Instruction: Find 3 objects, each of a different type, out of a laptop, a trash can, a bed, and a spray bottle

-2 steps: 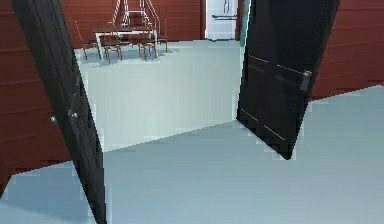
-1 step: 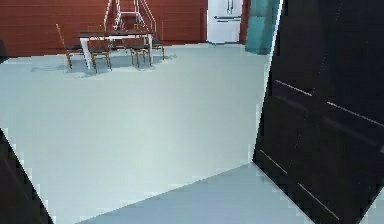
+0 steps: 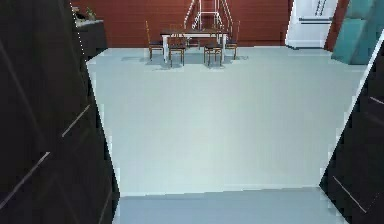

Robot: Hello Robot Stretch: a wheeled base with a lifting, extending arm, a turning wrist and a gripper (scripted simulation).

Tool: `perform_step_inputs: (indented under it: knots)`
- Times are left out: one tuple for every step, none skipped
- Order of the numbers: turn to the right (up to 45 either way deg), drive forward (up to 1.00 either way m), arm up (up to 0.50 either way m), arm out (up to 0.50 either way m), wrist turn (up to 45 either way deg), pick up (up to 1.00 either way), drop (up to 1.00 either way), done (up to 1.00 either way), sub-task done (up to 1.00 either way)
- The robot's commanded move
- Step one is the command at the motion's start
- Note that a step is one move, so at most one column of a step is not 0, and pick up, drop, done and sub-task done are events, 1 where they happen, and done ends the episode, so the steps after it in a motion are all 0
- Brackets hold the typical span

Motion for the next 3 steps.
perform_step_inputs:
  knots:
    - [0.0, 1.0, 0.0, 0.0, 0.0, 0.0, 0.0, 0.0, 0.0]
    - [-6.0, 0.0, 0.0, 0.0, 0.0, 0.0, 0.0, 0.0, 0.0]
    - [0.0, 0.5, 0.0, 0.0, 0.0, 0.0, 0.0, 0.0, 0.0]
